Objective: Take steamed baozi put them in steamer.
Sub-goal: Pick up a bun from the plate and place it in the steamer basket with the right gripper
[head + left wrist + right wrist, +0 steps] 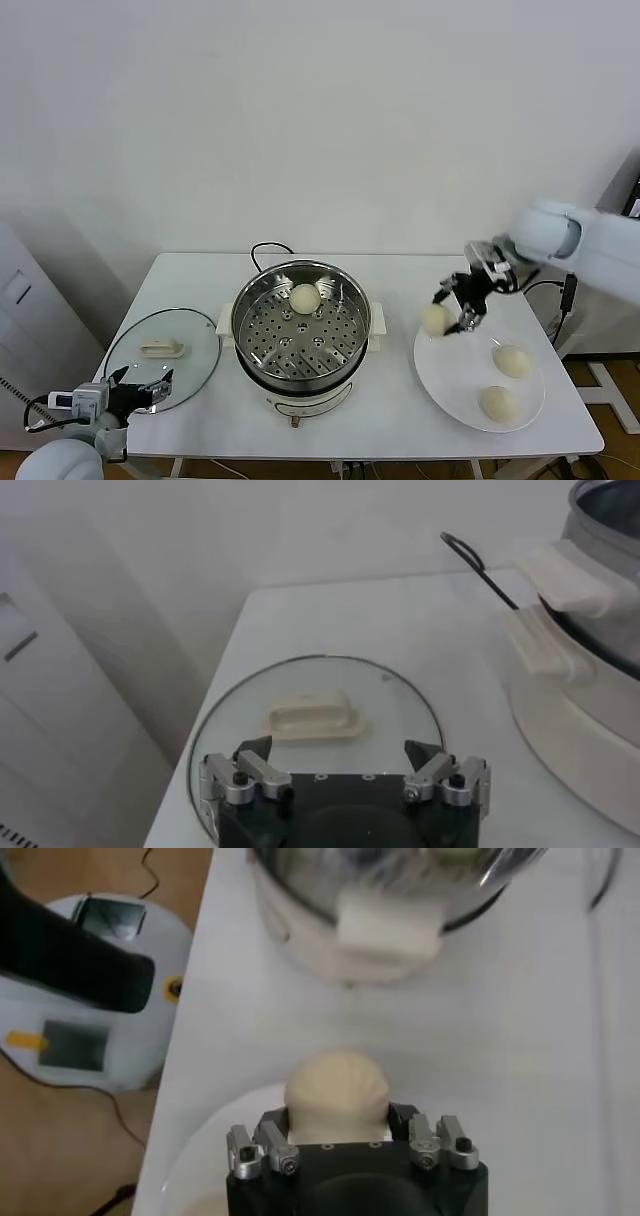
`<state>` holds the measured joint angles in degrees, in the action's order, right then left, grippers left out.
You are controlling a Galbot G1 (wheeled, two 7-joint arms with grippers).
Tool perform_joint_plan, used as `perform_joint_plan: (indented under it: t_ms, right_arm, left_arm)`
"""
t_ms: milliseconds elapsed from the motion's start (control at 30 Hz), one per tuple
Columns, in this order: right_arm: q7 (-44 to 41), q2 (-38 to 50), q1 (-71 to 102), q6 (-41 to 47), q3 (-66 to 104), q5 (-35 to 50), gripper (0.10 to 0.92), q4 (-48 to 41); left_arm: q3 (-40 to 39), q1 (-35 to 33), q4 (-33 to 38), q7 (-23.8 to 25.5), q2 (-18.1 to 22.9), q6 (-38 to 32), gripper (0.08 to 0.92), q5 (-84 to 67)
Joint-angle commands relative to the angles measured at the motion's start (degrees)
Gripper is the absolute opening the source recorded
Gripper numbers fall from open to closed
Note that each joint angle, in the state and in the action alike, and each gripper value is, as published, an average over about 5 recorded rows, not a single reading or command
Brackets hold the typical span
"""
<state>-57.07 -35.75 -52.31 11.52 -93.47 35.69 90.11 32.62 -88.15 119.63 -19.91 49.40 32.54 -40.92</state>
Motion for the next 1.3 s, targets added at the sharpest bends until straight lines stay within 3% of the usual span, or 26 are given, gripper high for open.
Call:
perform_joint_plan:
  t_ms: [33, 500, 1300]
  right_arm:
    - [7.8, -10.1, -10.5, 9.2, -2.1, 14.0, 0.604, 4.4]
    - [20.0, -28.2, 2.4, 17.1, 8.1, 20.8, 0.602, -1.5]
    - [26.8, -37.2, 15.9, 20.5, 7.7, 22.8, 0.602, -8.3]
  left_arm:
    - [-0.1, 0.1, -0.1, 0.0, -0.2, -0.1, 0.823, 0.0]
    - [0.2, 0.2, 0.0, -0.5, -0.1, -0.1, 0.823, -0.1]
    - [1.1, 0.1, 0.0, -0.7, -0.1, -0.2, 0.823, -0.1]
